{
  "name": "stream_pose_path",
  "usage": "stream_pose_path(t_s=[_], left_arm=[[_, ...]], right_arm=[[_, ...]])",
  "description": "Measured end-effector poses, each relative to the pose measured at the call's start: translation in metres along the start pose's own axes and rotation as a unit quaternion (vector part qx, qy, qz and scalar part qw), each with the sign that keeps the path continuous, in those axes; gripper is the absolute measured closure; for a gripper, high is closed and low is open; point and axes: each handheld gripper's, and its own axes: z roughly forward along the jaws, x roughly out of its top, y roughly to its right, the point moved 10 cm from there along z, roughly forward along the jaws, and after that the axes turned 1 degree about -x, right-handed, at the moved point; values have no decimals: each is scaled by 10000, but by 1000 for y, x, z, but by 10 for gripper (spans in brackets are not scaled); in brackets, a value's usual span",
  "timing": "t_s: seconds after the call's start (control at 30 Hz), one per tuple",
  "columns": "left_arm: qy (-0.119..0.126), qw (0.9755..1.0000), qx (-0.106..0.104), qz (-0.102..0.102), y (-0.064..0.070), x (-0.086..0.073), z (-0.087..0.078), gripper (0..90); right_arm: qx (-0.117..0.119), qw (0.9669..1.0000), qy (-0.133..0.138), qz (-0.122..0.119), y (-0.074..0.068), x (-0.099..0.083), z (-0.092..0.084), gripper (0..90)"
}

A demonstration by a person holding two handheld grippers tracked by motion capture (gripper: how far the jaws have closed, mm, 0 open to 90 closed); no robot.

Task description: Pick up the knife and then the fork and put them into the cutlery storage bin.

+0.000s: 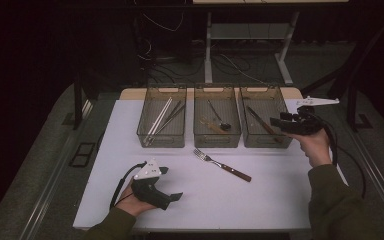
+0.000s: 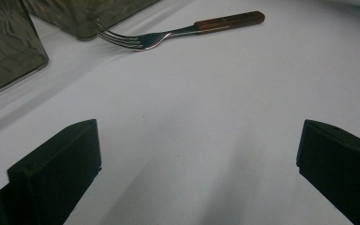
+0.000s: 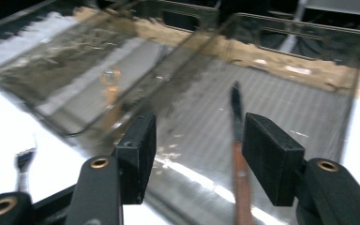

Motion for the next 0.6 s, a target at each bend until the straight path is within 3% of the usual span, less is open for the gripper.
stream_pose_path(t_s=[0.23, 0.6], left_arm=[[4, 10000, 6, -19, 0, 0, -1, 0], [29, 10000, 3, 21, 1, 1, -2, 0]], right_arm=[[401, 9991, 42, -162, -34, -12, -9, 402], [740, 9951, -357, -544, -67, -31, -6, 359]])
